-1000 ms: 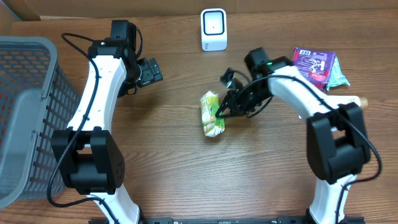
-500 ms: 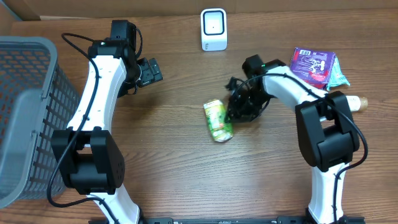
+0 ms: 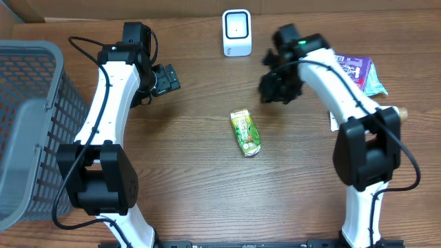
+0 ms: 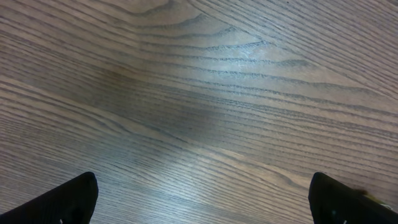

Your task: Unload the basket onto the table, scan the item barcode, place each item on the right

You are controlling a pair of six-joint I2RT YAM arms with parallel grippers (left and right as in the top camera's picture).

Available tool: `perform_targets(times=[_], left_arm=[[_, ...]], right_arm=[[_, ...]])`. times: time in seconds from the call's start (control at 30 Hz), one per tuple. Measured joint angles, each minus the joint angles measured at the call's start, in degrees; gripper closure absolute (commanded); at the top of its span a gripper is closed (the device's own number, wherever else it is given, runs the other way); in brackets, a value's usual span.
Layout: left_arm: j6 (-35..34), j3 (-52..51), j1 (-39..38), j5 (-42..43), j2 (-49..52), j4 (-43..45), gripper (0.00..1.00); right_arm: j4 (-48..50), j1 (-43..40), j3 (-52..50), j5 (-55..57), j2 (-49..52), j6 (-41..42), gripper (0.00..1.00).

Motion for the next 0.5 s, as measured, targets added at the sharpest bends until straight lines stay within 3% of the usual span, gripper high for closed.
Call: perform_targets(times=[0.27, 0.5], left_arm=[[0.0, 0.0, 0.0, 0.0, 0.0, 0.0, 0.00], [0.0, 0.0, 0.0, 0.0, 0.0, 0.0, 0.01]], right_arm=[[6.9, 14.3, -0.5, 1.9, -0.2, -3.0, 0.61], [8.5, 15.3, -0.5, 3.7, 2.4, -3.5, 0.62]])
